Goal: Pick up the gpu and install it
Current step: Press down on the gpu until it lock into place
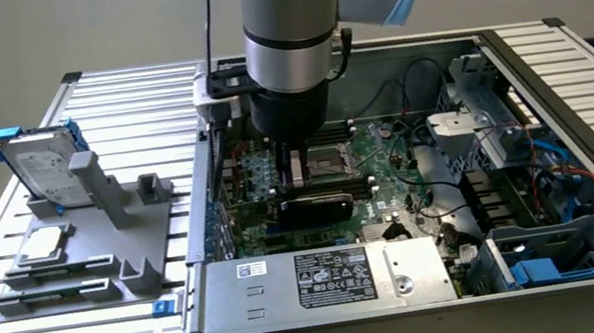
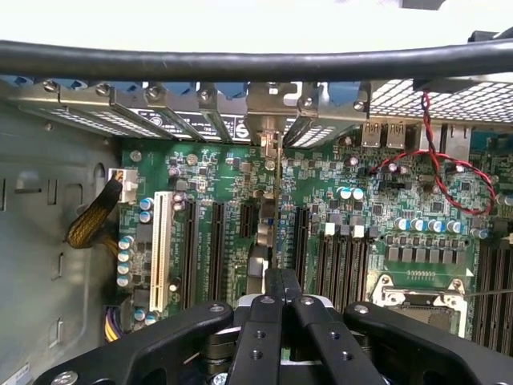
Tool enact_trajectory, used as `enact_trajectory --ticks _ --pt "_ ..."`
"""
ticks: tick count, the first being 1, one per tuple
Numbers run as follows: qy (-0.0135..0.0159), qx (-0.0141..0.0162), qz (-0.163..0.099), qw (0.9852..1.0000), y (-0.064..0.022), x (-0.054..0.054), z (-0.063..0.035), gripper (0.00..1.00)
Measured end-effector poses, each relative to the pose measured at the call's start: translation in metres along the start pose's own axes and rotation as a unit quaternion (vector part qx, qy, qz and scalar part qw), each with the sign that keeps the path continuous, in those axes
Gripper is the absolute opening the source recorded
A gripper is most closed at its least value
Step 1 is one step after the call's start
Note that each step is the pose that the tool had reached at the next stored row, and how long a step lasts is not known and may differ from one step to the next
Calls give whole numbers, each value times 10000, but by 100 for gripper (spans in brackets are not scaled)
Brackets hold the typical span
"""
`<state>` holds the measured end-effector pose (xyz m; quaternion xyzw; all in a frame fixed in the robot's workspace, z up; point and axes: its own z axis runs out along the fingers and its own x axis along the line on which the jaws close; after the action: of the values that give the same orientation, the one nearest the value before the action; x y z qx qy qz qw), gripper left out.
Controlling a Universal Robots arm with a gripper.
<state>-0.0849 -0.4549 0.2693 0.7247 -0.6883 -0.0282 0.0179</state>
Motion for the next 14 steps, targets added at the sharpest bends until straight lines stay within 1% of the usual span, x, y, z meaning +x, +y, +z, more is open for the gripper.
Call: enact_trajectory --ticks 4,10,12,13,14 --pt "-3 2 14 10000 -2 -2 21 11" --pt "1 -2 31 10000 -2 -1 44 11" --pt "-3 0 35 10000 -2 -2 45 11" --pt "-14 5 36 10000 -2 -5 26 11" --pt "-15 5 36 10000 0 -6 -12 11"
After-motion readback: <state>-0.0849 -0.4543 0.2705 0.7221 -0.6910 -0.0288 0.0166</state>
